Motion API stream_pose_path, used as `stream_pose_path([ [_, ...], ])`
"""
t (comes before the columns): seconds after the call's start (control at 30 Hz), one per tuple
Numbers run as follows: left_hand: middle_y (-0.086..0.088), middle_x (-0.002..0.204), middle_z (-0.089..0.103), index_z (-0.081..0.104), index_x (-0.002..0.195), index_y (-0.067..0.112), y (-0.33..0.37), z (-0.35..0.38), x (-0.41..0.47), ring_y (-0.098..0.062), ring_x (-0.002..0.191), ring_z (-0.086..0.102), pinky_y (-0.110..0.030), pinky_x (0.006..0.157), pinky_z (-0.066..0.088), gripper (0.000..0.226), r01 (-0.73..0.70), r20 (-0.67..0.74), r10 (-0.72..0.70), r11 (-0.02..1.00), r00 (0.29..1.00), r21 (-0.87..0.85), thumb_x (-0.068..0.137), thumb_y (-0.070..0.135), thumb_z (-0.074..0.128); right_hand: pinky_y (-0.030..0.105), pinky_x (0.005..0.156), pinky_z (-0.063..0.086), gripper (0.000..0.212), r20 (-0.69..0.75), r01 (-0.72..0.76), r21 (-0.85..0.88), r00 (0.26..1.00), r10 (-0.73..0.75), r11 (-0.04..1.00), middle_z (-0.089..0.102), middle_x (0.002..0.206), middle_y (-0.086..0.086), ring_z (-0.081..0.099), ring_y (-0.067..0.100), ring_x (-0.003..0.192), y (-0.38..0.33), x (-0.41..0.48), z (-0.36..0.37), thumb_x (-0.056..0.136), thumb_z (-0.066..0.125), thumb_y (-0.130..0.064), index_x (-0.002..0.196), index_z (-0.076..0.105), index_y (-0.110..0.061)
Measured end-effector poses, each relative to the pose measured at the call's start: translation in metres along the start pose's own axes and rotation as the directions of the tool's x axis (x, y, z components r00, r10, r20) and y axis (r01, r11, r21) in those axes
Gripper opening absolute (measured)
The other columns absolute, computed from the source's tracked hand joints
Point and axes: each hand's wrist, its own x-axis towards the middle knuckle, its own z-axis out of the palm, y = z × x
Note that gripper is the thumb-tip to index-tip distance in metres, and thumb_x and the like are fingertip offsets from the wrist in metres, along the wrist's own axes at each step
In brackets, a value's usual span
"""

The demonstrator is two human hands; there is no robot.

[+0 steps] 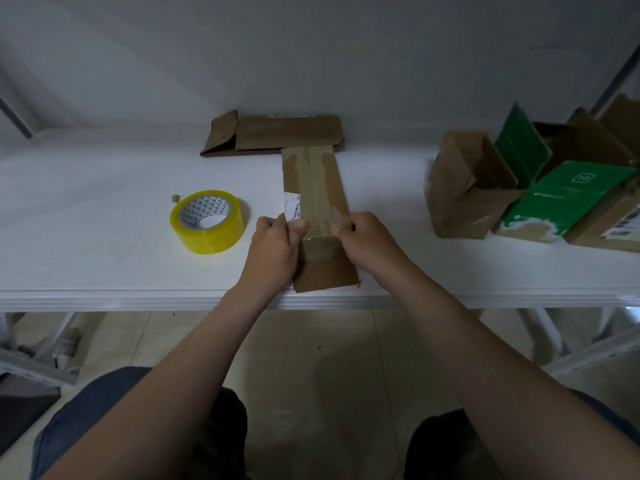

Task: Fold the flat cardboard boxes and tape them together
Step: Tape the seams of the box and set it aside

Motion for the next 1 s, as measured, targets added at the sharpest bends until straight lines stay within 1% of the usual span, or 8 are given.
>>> stream_pose_path([
  [0.13,-0.007,0.093,0.066,0.071,0.109,0.016,-0.003,-0.011,0.004,-0.016,0.085,0.062,-0.024,0.066,0.044,0.068,-0.015,0.005,0.015,1.000,1.000,-0.002,0.078,0.075,0.059,0.043,0.095,0.053,0.062,-0.050,0.133,-0.037,0.990,-0.135,0.990,0.066,0.127,0.001,0.062,0.022,0.114,0.000,-0.005,-0.001,0.085,0.062,-0.060,0.130,0.057,-0.018],
  [0.23,0.002,0.070,0.063,0.076,0.097,0.013,0.000,-0.023,0.005,-0.001,0.061,0.056,-0.012,0.051,0.038,0.055,-0.087,0.005,0.086,0.996,0.996,0.015,0.072,0.062,0.074,0.040,0.089,0.058,0.075,-0.040,0.207,-0.089,0.977,-0.212,0.974,0.070,0.122,-0.002,0.067,0.017,0.107,0.005,-0.007,-0.008,0.073,0.070,-0.067,0.131,0.059,-0.020],
  [0.43,-0.017,0.084,0.065,0.069,0.098,0.000,-0.006,-0.030,0.005,-0.029,0.077,0.058,-0.033,0.064,0.035,0.042,-0.218,0.077,0.209,0.967,0.975,0.132,0.090,0.041,0.071,0.013,0.067,0.043,0.041,0.040,0.190,-0.179,0.982,-0.185,0.965,0.074,0.116,-0.003,0.066,0.010,0.096,0.013,-0.002,-0.021,0.087,0.077,-0.036,0.124,0.072,-0.020],
  [0.6,-0.020,0.093,0.072,0.068,0.109,0.003,-0.016,-0.041,0.006,-0.037,0.085,0.064,-0.040,0.069,0.045,0.029,-0.348,0.192,0.313,0.919,0.930,0.187,0.099,0.030,0.062,0.026,0.067,0.046,0.025,0.061,0.198,-0.265,0.980,-0.189,0.944,0.075,0.092,0.005,0.069,0.018,0.085,0.016,0.000,-0.030,0.092,0.072,-0.032,0.101,0.077,-0.010],
  [0.77,-0.017,0.091,0.071,0.057,0.130,0.007,-0.022,-0.042,0.006,-0.032,0.083,0.065,-0.048,0.074,0.050,0.056,-0.386,0.263,0.342,0.912,0.902,0.141,0.100,0.050,0.037,0.034,0.078,0.050,0.029,0.201,0.216,-0.357,0.968,-0.151,0.909,0.072,0.101,0.014,0.066,0.026,0.090,0.013,-0.003,-0.037,0.105,0.052,-0.026,0.105,0.070,-0.004],
  [0.87,-0.007,0.094,0.073,0.062,0.125,0.015,-0.015,-0.041,-0.001,-0.022,0.085,0.066,-0.043,0.079,0.052,0.052,-0.287,0.223,0.280,0.958,0.934,0.003,0.103,0.051,0.032,0.031,0.071,0.049,0.027,0.230,0.208,-0.283,0.962,-0.144,0.936,0.073,0.088,0.007,0.068,0.022,0.083,0.007,-0.008,-0.046,0.104,0.053,-0.027,0.100,0.071,-0.007],
  [0.93,-0.004,0.101,0.073,0.066,0.120,0.014,-0.007,-0.039,-0.002,-0.019,0.094,0.065,-0.036,0.080,0.047,0.047,-0.166,0.086,0.170,0.985,0.982,-0.054,0.106,0.049,0.037,0.026,0.057,0.048,0.033,0.170,0.131,-0.092,0.979,-0.114,0.987,0.069,0.069,-0.005,0.064,0.012,0.058,-0.001,-0.014,-0.054,0.101,0.057,-0.042,0.097,0.074,-0.015],
  [1.0,0.001,0.095,0.071,0.068,0.112,0.012,-0.001,-0.038,0.002,-0.020,0.091,0.064,-0.032,0.074,0.043,0.040,-0.021,-0.032,0.016,0.985,0.999,-0.169,0.105,0.045,0.044,0.028,0.067,0.051,0.040,0.057,0.090,0.080,0.994,-0.095,0.993,0.075,0.085,-0.004,0.068,0.010,0.068,-0.005,-0.013,-0.056,0.097,0.056,-0.054,0.106,0.075,-0.020],
])
